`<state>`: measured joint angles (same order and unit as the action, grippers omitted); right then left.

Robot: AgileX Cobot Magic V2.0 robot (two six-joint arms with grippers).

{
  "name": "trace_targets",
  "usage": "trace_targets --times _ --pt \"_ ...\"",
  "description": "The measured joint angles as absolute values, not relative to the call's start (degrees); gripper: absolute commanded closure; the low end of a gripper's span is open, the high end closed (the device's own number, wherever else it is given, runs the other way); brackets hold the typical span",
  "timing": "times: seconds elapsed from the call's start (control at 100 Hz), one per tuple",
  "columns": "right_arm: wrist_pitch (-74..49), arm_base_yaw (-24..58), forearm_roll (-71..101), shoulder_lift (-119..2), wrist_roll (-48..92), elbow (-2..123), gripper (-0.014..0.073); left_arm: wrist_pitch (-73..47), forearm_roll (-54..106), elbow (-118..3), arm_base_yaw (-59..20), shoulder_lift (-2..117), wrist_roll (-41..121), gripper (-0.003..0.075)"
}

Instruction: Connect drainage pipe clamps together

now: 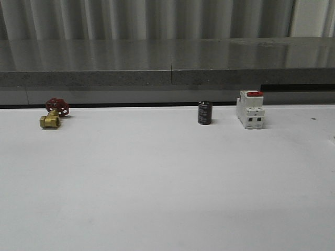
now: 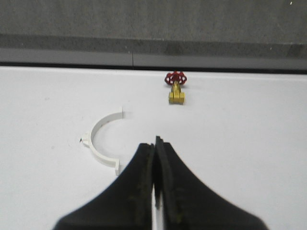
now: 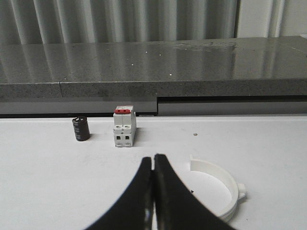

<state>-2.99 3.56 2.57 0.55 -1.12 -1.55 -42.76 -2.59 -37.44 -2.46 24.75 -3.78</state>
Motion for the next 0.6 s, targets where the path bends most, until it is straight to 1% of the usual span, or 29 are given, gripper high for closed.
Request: trace_targets --times 0.08,0.22,0.51,0.57,0.6 --pt "-3.0 3.6 2.6 0.5 -1.1 -1.6 0.0659 -44.7 -1.5 -39.6 -2.5 28.6 -3.8 0.0741" --pt "-3.0 3.6 2.6 0.5 -1.1 -1.6 0.0659 -46.2 0.0 -40.1 -2.5 32.8 -3.8 0.0741" --pt "-3.0 3.6 2.6 0.5 -1.1 -1.6 0.0659 -49.5 0.7 -40.1 -2.5 37.4 -3.8 0.0738" --pt "-3.0 3.6 2.6 0.5 -1.1 -1.6 0.0659 -49.6 0.7 -40.1 -2.5 37.8 -3.8 0.0716" --pt "-3.0 3.6 2.6 0.5 -1.1 -1.6 0.0659 -49.7 0.7 -40.1 -2.5 37.9 -3.8 0.0683"
